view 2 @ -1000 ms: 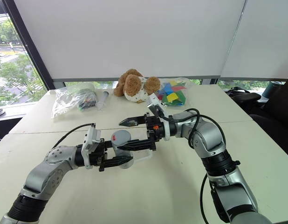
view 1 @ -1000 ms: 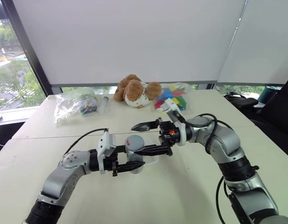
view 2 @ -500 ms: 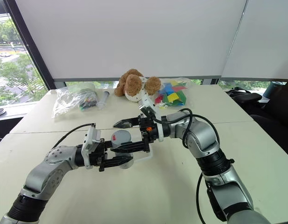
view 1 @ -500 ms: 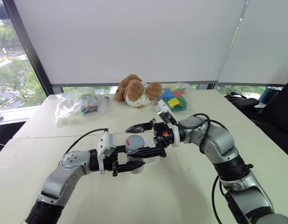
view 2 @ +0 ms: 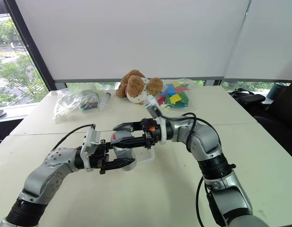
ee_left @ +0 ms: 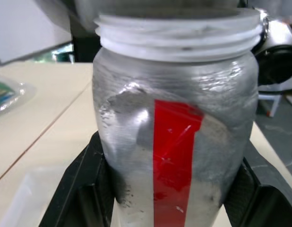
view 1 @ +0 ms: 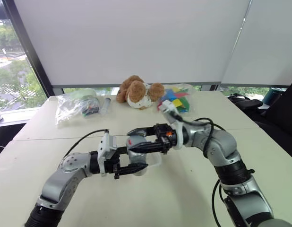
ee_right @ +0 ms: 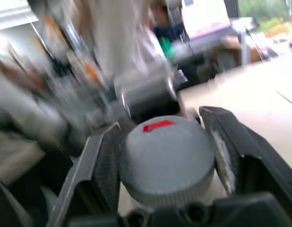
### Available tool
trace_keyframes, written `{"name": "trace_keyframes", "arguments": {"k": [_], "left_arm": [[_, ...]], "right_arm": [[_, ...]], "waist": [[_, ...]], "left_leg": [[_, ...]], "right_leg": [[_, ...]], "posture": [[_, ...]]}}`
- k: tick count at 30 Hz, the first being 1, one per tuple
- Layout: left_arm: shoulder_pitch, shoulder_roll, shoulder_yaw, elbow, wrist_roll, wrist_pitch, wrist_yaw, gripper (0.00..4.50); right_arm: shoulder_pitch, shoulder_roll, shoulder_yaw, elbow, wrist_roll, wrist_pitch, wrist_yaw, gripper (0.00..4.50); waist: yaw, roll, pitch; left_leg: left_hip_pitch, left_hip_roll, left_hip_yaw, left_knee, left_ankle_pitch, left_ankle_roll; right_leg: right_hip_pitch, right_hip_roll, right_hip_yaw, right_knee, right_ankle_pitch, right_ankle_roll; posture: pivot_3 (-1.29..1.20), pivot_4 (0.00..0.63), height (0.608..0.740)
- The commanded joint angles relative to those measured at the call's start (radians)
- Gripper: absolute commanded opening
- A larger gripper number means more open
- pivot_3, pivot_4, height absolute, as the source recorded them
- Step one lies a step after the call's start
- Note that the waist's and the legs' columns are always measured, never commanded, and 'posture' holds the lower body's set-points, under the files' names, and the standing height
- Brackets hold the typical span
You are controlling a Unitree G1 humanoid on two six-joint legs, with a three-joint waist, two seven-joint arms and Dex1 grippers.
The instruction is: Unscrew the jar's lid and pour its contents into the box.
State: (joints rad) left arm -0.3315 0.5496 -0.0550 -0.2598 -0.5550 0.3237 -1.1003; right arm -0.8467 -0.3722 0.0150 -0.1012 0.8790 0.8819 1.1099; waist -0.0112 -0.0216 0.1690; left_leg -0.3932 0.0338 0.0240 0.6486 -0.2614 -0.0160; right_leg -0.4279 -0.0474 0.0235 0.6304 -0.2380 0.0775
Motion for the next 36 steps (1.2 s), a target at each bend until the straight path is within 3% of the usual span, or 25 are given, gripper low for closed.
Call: {"name": "trace_keyframes", "arguments": {"k": [1, 4, 7, 12, 17, 23, 29, 33, 36], "left_arm": [[0.0, 0.011, 0.016, -0.008, -0.009, -0.005, -0.006, 2.23], [-0.002, 0.017, 0.037, -0.001, -0.028, -0.004, -0.015, 2.23], [-0.016, 0.029, 0.064, 0.005, -0.059, 0.017, -0.021, 2.23], [-0.036, 0.067, 0.109, 0.012, -0.112, 0.059, -0.048, 2.23], [-0.07, 0.099, 0.125, 0.059, -0.109, 0.074, -0.062, 2.23], [-0.103, 0.103, 0.127, 0.101, -0.105, 0.097, -0.054, 2.23], [-0.113, 0.104, 0.142, 0.123, -0.095, 0.098, -0.04, 2.23], [-0.122, 0.101, 0.138, 0.141, -0.065, 0.075, -0.02, 2.23], [-0.138, 0.096, 0.136, 0.164, -0.021, 0.056, 0.029, 2.23]], "right_arm": [[-0.001, -0.027, -0.162, -0.028, 0.157, 0.082, -0.093, 2.31], [0.107, -0.106, -0.197, -0.009, 0.01, -0.062, -0.106, 2.31], [0.218, -0.18, -0.185, 0.094, -0.22, -0.36, -0.086, 2.31], [0.287, -0.229, -0.219, 0.444, -0.444, -0.819, -0.074, 2.31], [0.283, -0.251, -0.245, 0.842, -0.56, -1.14, -0.113, 2.31], [0.261, -0.231, -0.265, 1.111, -0.588, -1.241, -0.169, 2.31], [0.272, -0.215, -0.28, 1.194, -0.578, -1.254, -0.161, 2.31], [0.295, -0.213, -0.321, 1.159, -0.538, -1.236, -0.126, 4.25], [0.339, -0.23, -0.335, 1.048, -0.515, -1.248, -0.089, 4.42]], "waist": [[0.0, 0.0, 0.0], [0.001, 0.0, 0.0], [-0.001, 0.0, 0.0], [-0.009, 0.001, 0.001], [-0.008, 0.001, 0.001], [-0.009, 0.001, 0.001], [-0.012, 0.001, 0.001], [-0.009, 0.001, 0.001], [-0.004, 0.001, 0.001]], "left_leg": [[0.0, 0.0, 0.0, 0.0, 0.0, 0.0], [0.0, 0.0, 0.0, 0.0, 0.0, 0.0], [0.0, -0.001, 0.001, 0.0, 0.0, 0.0], [0.001, -0.001, 0.002, 0.0, 0.0, 0.0], [0.002, -0.001, 0.002, -0.001, 0.0, 0.0], [0.001, -0.001, 0.003, -0.001, 0.0, 0.0], [0.002, -0.001, 0.002, -0.001, 0.0, 0.0], [0.002, -0.001, 0.002, 0.0, 0.0, 0.0], [0.002, -0.001, 0.002, 0.0, 0.0, 0.0]], "right_leg": [[0.0, 0.0, 0.0, 0.0, 0.0, 0.0], [0.0, -0.001, 0.0, -0.001, 0.0, 0.0], [0.001, -0.001, 0.0, -0.002, 0.0, 0.0], [0.0, 0.001, 0.001, -0.001, 0.0, 0.0], [0.0, 0.002, 0.001, -0.001, 0.0, 0.0], [0.0, 0.001, 0.002, -0.001, 0.0, 0.0], [0.001, 0.002, 0.002, -0.001, 0.0, 0.0], [0.001, 0.002, 0.002, -0.001, 0.0, 0.0], [0.001, 0.001, 0.002, -0.001, 0.0, 0.0]], "posture": [[0.0, 0.15, 0.74], [0.0, 0.15, 0.74], [0.0, 0.15, 0.74], [0.0, 0.15, 0.74], [0.0, 0.15, 0.74], [0.0, 0.15, 0.74], [0.0, 0.15, 0.74], [0.0, 0.15, 0.74], [0.0, 0.15, 0.74]]}}
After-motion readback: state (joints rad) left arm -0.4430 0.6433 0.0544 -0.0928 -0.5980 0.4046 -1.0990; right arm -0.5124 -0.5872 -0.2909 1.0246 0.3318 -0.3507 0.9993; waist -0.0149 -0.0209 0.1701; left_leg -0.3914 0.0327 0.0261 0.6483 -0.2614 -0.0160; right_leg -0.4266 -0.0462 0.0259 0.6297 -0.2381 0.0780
